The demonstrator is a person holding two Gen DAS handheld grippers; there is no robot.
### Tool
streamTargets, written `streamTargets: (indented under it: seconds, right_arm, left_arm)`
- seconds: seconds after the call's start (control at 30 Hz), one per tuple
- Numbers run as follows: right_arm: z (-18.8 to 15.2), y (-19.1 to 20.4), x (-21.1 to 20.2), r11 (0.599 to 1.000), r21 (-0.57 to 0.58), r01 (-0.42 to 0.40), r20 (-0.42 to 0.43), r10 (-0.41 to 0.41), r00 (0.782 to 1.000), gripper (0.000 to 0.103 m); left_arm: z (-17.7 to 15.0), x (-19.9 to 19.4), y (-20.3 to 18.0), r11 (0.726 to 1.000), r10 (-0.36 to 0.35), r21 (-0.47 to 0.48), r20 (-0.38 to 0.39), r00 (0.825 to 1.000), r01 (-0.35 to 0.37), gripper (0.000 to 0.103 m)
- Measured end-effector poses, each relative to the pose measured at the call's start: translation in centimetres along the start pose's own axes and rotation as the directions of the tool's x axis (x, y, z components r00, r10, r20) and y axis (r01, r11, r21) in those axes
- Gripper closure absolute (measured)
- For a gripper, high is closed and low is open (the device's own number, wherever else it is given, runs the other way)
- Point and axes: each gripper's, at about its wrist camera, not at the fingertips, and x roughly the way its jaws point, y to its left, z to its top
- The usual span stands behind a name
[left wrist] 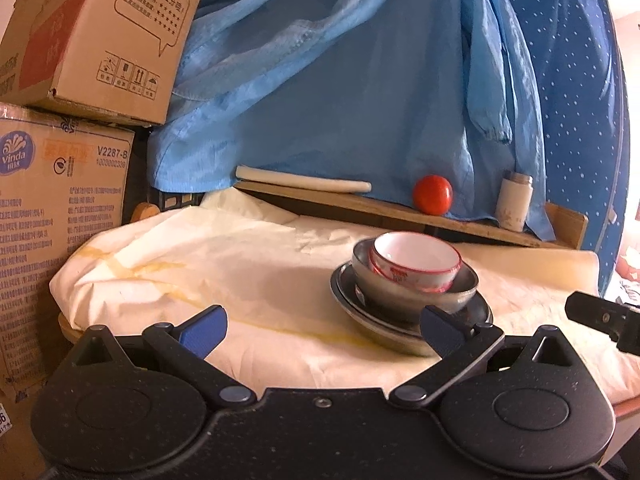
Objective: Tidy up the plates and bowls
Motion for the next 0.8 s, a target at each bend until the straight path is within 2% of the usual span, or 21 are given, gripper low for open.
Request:
streamTargets:
  seconds: [0.23, 0.8]
  right_arm:
    - [-1.0, -1.1, -0.3, 0.999, 0.045, -0.008, -0.021, 0.009, 1.000, 0.000]
    - [-3.1, -0.8, -0.8, 0.999, 0.031, 0.017, -0.028, -0.016, 0.999, 0.000]
  left_arm:
    - [-1.0, -0.3, -0.6, 1.000, -0.011, 0.017, -0.007, 1.000, 0.011, 0.001]
    - [-2.4, -0.9, -1.1, 0.999, 0.000, 0.033, 0.007, 1.000, -0.001, 0.001]
